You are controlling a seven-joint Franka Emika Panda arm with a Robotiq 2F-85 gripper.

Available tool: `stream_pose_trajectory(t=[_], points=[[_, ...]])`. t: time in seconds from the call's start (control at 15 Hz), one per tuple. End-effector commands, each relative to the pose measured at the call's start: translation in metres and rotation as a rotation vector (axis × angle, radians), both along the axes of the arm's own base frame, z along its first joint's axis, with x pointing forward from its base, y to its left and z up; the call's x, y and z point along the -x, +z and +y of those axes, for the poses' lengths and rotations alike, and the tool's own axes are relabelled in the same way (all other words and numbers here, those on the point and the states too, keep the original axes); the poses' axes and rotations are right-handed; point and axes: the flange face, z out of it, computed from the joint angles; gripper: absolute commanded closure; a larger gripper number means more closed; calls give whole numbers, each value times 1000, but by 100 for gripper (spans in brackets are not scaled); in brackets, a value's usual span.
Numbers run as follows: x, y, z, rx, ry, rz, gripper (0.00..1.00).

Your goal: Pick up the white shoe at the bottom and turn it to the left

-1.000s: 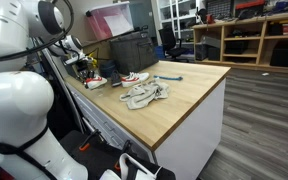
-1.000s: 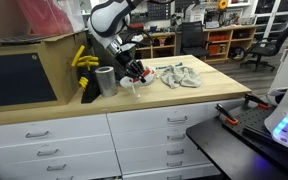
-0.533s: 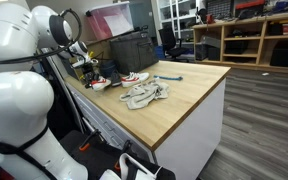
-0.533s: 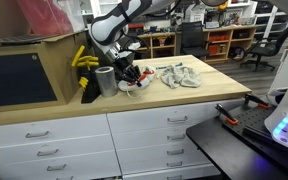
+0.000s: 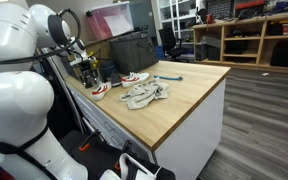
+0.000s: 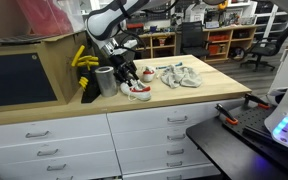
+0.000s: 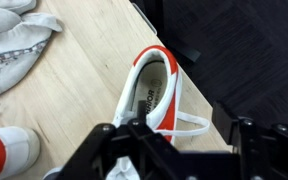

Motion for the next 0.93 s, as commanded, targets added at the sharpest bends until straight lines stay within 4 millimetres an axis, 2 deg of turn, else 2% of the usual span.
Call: stream_pose_trajectory(t=[0.0, 0.4, 0.67, 0.87], points=[[8, 43, -22, -52, -158, -31, 2], [-5, 79, -110, -109, -502, -47, 0], [-6, 89, -172, -144, -732, -36, 0], [2, 93, -215, -160, -896, -46, 0]])
